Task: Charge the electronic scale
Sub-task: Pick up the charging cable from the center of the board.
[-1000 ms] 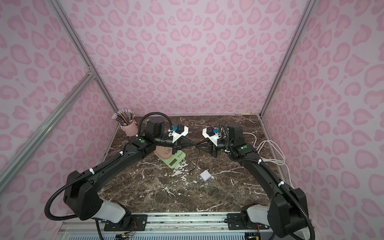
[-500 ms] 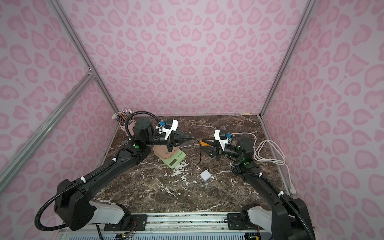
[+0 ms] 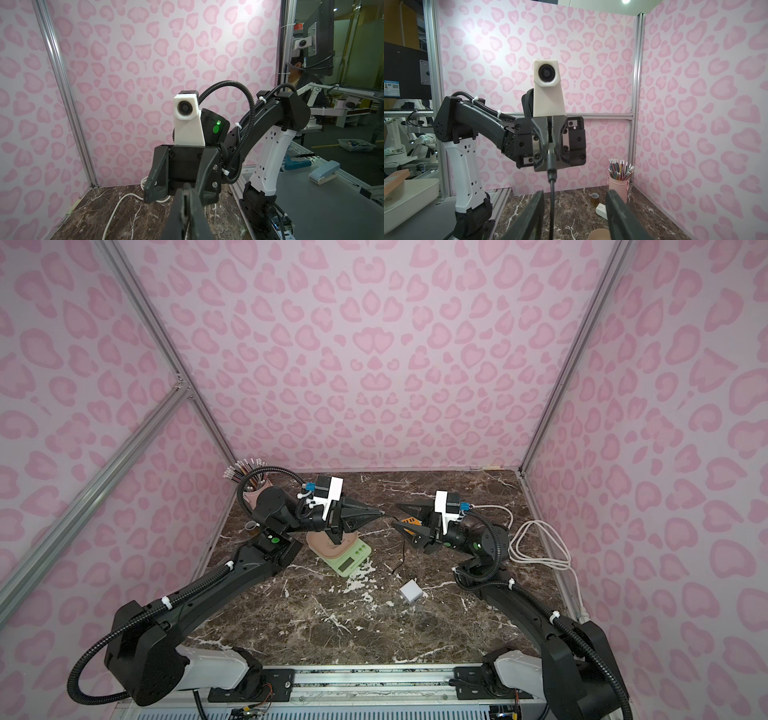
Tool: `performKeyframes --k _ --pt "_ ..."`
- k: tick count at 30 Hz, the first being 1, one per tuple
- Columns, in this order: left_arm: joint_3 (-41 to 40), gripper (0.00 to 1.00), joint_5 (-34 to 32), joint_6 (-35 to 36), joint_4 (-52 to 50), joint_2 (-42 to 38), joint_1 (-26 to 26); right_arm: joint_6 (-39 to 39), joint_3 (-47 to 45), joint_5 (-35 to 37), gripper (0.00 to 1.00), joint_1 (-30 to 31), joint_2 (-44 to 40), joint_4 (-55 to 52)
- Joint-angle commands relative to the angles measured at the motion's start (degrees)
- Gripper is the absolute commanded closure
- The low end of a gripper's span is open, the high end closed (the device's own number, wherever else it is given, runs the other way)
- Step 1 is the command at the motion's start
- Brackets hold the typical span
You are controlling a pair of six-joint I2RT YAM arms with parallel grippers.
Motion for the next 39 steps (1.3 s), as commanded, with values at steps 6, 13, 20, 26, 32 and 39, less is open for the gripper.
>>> performKeyframes --k 6,13,20,26,32,39 --pt "-0.1 0.94 -0.2 -1.8 3.9 0.2 -0.3 1.5 2.1 -0.6 0.56 1.6 1.0 4.7" --pt "-0.2 0.94 -0.6 -2.0 4.0 0.2 -0.5 1.8 2.8 -1.0 0.63 2.4 1.7 5.7" --pt "-0.2 0.93 -0.7 -2.1 4.2 0.5 -0.6 1.9 3.2 -1.5 0.75 2.5 2.0 6.4" --pt "-0.2 0.94 -0.8 -2.1 4.1 0.7 -0.7 2.2 3.4 -2.6 0.9 2.5 2.5 6.8" --pt "0.0 0.82 -1.7 -0.7 2.2 0.7 -0.7 2.2 3.5 -3.4 0.98 2.4 2.3 6.4" --pt "-3.0 0.18 -13.3 8.0 -6.8 -4.7 -0.8 0.7 3.9 -5.1 1.0 -3.1 -0.5 -6.5"
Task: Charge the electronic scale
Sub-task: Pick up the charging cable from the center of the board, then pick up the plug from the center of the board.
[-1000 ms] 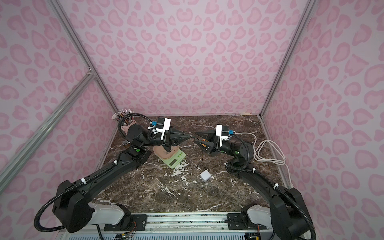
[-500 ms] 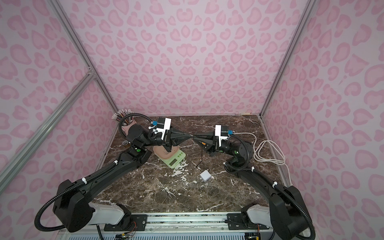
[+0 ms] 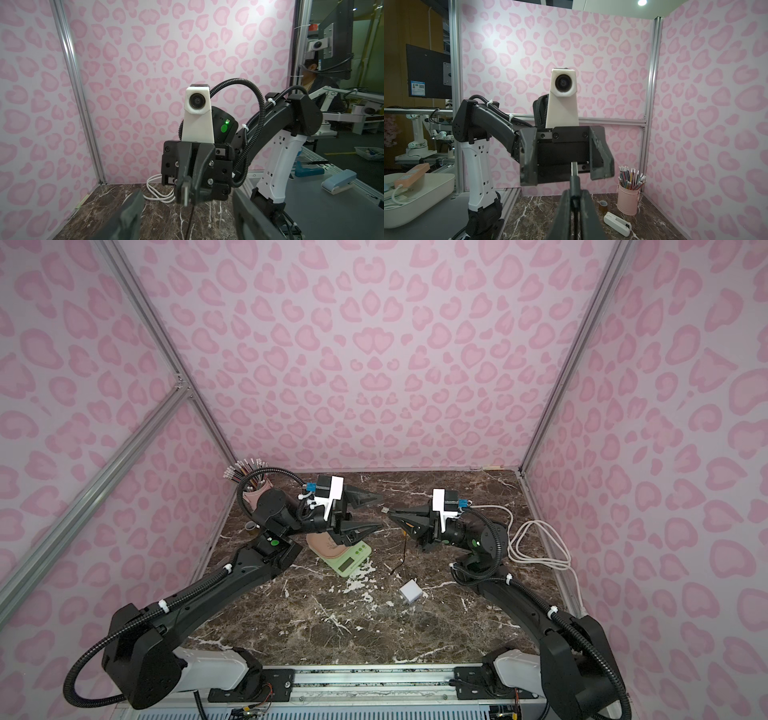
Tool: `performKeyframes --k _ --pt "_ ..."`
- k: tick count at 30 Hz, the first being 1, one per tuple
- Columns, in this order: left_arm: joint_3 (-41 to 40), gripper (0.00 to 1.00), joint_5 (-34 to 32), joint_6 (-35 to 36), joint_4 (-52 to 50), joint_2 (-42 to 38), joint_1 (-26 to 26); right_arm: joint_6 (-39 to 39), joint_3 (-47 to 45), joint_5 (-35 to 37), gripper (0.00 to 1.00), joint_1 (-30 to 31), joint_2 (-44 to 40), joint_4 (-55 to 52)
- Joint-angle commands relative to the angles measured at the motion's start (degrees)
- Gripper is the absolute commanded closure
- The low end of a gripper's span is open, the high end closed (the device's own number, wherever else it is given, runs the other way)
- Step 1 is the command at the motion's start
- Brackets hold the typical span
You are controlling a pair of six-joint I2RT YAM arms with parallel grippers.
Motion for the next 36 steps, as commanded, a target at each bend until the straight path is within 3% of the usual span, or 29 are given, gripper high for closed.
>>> performKeyframes --k 1,4,9,16,19,23,36 --pt "-2.5 0.15 -8.1 5.5 -4.0 -2.4 0.0 -0.7 1.5 -1.4 1.0 -3.2 -1.6 -9.2" --pt "-6.3 0.13 -11.9 6.5 -5.8 -3.3 -0.1 -1.1 2.6 -0.8 1.0 -7.5 -3.7 -20.1" --pt "-14.5 0.15 -22.7 4.7 -4.9 -2.1 -5.0 -7.5 8.5 5.8 1.0 -12.4 -6.5 -49.4" --pt "-14.2 0.14 -34.9 7.4 -11.9 9.5 -14.1 -4.6 7.6 8.2 1.0 -18.2 -8.1 -67.5" --pt "-11.3 0.12 -36.9 7.6 -14.4 15.3 -16.4 -3.1 5.5 9.2 1.0 -20.1 -8.7 -72.4" --pt "-7.3 0.01 -40.3 8.9 -18.4 21.5 -19.8 -4.1 4.9 11.9 1.0 -21.8 -10.2 -77.9" --pt "-0.4 0.01 -47.9 9.4 -28.6 32.2 -23.6 -5.6 6.8 15.6 1.0 -22.1 -10.5 -82.6"
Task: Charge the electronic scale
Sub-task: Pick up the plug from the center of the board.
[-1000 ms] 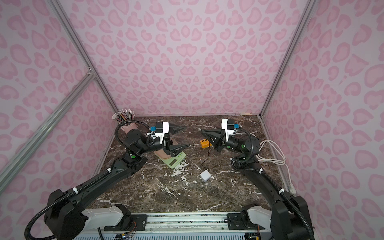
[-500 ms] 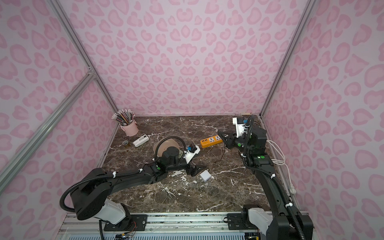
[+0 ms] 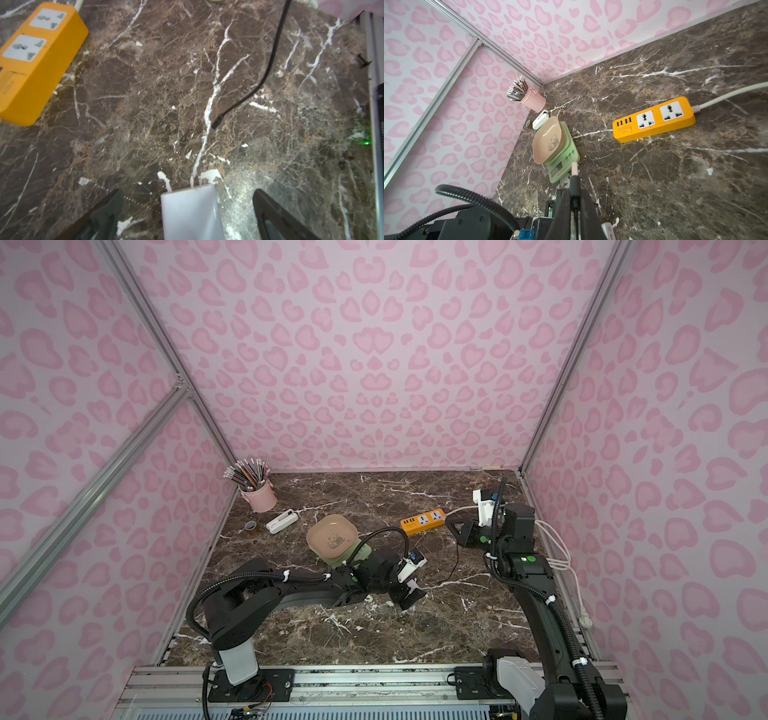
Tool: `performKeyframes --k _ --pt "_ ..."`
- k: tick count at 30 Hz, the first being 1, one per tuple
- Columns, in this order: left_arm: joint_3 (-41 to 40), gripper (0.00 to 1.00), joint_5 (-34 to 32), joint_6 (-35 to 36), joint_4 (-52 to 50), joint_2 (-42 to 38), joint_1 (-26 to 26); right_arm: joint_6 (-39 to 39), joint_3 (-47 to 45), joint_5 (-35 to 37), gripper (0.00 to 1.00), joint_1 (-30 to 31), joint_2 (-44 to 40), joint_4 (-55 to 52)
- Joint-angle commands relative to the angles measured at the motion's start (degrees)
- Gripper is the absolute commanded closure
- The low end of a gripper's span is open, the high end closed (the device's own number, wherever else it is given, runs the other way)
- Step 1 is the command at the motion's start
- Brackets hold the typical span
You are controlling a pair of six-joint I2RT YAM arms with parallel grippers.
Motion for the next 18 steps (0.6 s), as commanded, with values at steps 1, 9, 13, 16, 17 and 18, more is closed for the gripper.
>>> performKeyframes --k 1,9,13,16,17,18 --pt "1.5 0.03 -2.2 1.4 -2.8 1.7 -0.5 -0.8 0.8 0.8 1.0 0.0 0.4 -0.3" --pt "1.1 0.18 -1.4 0.6 -4.4 3.7 -1.1 -1.5 0.8 0.4 1.0 0.0 1.0 -0.7" --pt "1.4 0.35 -1.6 0.9 -4.7 4.1 -1.1 -1.5 0.5 0.0 1.0 0.0 1.7 -0.3" --pt "1.2 0.44 -2.7 1.6 -4.2 3.2 -1.0 -1.6 0.4 -1.8 1.0 0.0 2.6 0.3" --pt "1.0 0.46 -3.2 2.1 -3.7 2.5 -1.0 -1.5 0.3 -2.4 1.0 0.0 2.7 0.6" --pt "0.8 0.48 -3.4 2.6 -3.1 1.8 -0.8 -1.5 0.1 -3.0 1.0 0.0 2.9 0.8"
